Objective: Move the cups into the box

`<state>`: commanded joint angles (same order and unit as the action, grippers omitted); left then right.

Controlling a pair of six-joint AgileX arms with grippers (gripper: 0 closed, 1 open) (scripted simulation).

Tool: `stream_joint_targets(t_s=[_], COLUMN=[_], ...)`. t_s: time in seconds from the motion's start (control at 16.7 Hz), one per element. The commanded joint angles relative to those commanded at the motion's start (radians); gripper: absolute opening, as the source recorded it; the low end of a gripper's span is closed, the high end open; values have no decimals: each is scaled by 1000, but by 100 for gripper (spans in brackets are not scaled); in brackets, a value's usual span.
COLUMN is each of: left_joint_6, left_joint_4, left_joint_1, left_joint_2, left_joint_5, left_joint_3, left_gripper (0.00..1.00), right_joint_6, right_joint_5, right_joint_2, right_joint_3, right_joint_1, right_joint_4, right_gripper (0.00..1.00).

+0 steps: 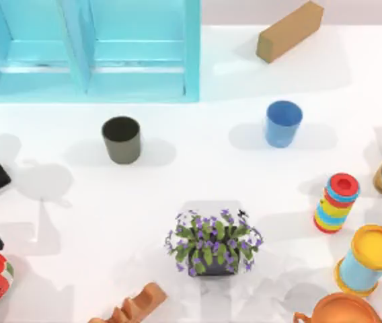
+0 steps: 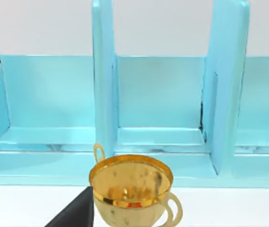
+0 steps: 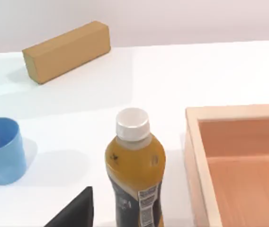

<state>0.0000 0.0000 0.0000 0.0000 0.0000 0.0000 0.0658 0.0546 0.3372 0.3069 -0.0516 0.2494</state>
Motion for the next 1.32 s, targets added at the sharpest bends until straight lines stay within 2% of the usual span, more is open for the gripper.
stream_joint_targets(t_s=[0.42, 0.84, 1.32], left_joint_6=[0, 0, 0], left_joint_4=[0, 0, 0], left_joint_1=[0, 0, 0], left_joint_2=[0, 0, 0], left_joint_5=[0, 0, 0], left_joint_3=[0, 0, 0], left_gripper=[100, 100, 100], right_joint_6=[94, 192, 313], right_joint_5=[17, 9, 17], right_joint_2=[637, 1064, 1743], right_joint_3=[646, 1120, 1773], right_joint_1=[-116, -241, -373], right_joint_4=[288, 535, 881], right_gripper=[100, 100, 100])
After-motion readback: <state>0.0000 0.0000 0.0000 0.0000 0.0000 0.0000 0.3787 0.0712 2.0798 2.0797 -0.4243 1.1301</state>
